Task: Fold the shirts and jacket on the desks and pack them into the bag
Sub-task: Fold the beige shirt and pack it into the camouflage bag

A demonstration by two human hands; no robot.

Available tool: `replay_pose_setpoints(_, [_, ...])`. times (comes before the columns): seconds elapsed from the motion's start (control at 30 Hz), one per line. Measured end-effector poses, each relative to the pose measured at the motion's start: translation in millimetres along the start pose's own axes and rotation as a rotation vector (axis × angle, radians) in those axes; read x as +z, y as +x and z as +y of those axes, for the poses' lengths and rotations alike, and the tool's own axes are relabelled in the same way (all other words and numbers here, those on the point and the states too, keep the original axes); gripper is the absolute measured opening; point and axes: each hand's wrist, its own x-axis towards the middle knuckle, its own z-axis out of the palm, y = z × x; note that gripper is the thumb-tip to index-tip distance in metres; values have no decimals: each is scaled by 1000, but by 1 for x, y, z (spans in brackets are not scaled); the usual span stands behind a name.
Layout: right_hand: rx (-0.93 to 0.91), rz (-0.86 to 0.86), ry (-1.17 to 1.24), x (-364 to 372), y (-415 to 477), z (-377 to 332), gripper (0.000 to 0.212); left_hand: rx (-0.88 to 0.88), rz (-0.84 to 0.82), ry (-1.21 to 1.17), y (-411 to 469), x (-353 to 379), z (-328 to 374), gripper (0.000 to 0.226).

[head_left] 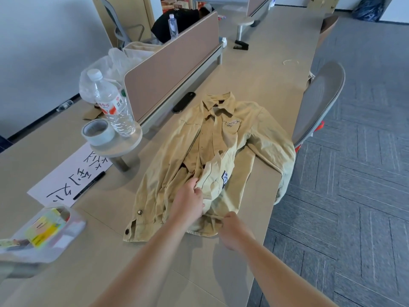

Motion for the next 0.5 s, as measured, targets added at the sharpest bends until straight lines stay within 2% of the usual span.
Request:
replay_pose_setpoints(0.13, [-13, 46, 212, -13, -11, 1, 34, 3, 6, 31, -2, 3, 4, 44])
replay_pose_setpoints(0.2, [-99, 160, 307, -21, -17, 0, 30, 19, 13, 66, -2, 5, 7, 45])
replay_pose_setpoints(0.27, [-157, 307, 304, -30, -25, 2, 19, 27, 34, 73, -2, 8, 12, 45])
replay_pose_setpoints(0.33, [-124, 420, 269, -41, -32, 9, 11, 30, 72, 32, -5, 12, 21, 43])
replay_pose_setpoints(0.37, [-79, 449, 261, -47, -37, 13, 14, 30, 91, -5, -8, 15, 29, 41])
replay_pose_setpoints(0.43, [32, 420, 245, -56, -44, 23, 21, 30, 119, -88, -14, 20, 43, 39])
replay_pose_setpoints(0.5, [77, 238, 149, -64, -50, 31, 16, 18, 139, -188, -17, 25, 53, 35])
